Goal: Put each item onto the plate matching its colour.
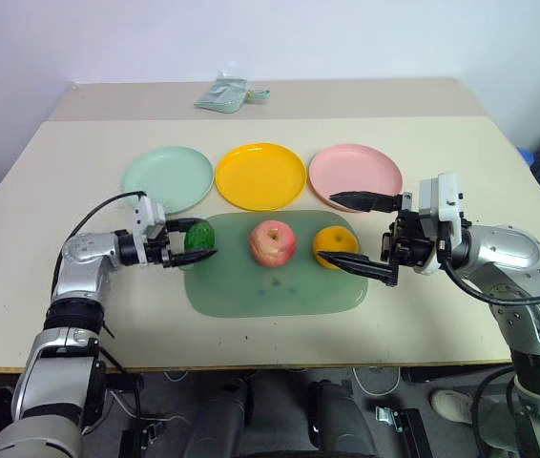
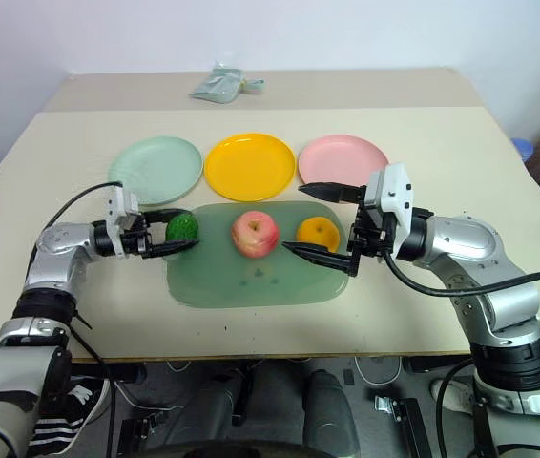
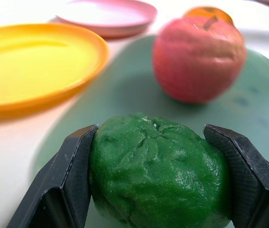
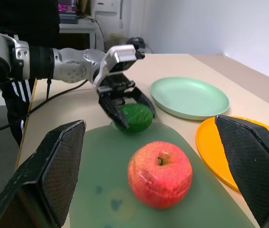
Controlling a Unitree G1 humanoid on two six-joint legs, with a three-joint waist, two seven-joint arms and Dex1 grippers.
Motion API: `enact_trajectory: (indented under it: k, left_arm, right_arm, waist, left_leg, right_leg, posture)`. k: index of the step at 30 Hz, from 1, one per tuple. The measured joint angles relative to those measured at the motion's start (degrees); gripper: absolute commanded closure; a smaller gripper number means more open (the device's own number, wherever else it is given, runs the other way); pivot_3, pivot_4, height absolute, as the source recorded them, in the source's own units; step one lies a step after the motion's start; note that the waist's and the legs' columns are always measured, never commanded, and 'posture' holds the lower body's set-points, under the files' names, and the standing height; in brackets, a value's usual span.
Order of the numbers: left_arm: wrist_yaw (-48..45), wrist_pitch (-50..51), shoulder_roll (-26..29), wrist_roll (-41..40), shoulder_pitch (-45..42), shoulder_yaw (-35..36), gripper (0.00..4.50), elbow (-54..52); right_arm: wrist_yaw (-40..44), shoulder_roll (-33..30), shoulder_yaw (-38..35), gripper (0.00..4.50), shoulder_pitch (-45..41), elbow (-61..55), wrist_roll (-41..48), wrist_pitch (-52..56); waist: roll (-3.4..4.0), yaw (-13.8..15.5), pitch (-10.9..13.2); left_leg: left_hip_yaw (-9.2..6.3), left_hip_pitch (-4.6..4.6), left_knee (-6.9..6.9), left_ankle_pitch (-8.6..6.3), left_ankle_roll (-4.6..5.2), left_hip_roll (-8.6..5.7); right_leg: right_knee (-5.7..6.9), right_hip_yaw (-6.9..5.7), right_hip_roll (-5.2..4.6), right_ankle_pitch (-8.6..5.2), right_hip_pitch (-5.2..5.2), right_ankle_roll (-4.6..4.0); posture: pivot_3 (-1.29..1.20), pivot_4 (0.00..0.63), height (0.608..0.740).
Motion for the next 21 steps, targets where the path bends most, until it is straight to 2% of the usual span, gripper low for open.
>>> enact_trajectory:
  k: [2,6,12,20,21]
  left_arm:
    - [8.7,-1.4,0.1,0.0,-5.5,3.8,1.57,3.9]
    - [21.4,-2.2,-1.0,0.4,-12.3,7.1,1.57,8.9]
    - [42.4,-4.9,-5.1,6.0,-15.7,6.8,1.57,18.5]
    - [51.5,-4.9,-6.9,7.9,-16.6,7.5,1.57,22.7]
    - [52.6,-4.9,-6.9,8.8,-16.6,7.1,1.07,23.3]
  right_arm:
    - [-0.2,0.0,0.0,0.0,-0.1,0.0,0.0,0.0]
    - [-0.3,0.1,0.0,0.0,-0.8,0.6,0.0,-0.1]
    - [-1.1,1.1,0.3,0.0,-2.5,1.3,-0.5,-0.1]
    - [-3.1,2.1,0.3,0.0,-3.0,1.3,-1.0,-0.1]
    - [-3.2,2.1,0.3,0.0,-3.0,1.3,-1.0,-0.1]
  waist:
    - [-0.05,0.1,0.0]
    - [-0.05,0.0,0.0]
    - [-0.05,-0.2,0.0]
    - [-0.06,-0.2,0.0]
    - [-0.06,-0.2,0.0]
  left_leg:
    - [-0.05,-0.01,0.04,0.0,0.0,-0.01]
    - [0.04,0.0,0.04,-0.03,0.05,-0.06]
    - [0.06,0.0,0.05,-0.02,0.06,-0.06]
    - [0.22,0.01,0.08,-0.02,0.06,-0.07]
    - [0.29,0.0,0.08,-0.02,0.06,-0.07]
  right_leg:
    - [-0.02,-0.02,0.02,0.09,0.06,0.17]
    - [-0.15,0.01,0.0,0.15,0.12,0.29]
    - [-0.09,0.02,0.03,0.18,0.08,0.32]
    - [-0.08,0.03,0.03,0.19,0.1,0.33]
    - [-0.08,0.03,0.03,0.2,0.1,0.33]
  posture:
    - [0.0,0.15,0.74]
    - [0.0,0.15,0.74]
    - [0.0,0.15,0.74]
    - [0.0,0.15,0.74]
    - [0.0,0.15,0.74]
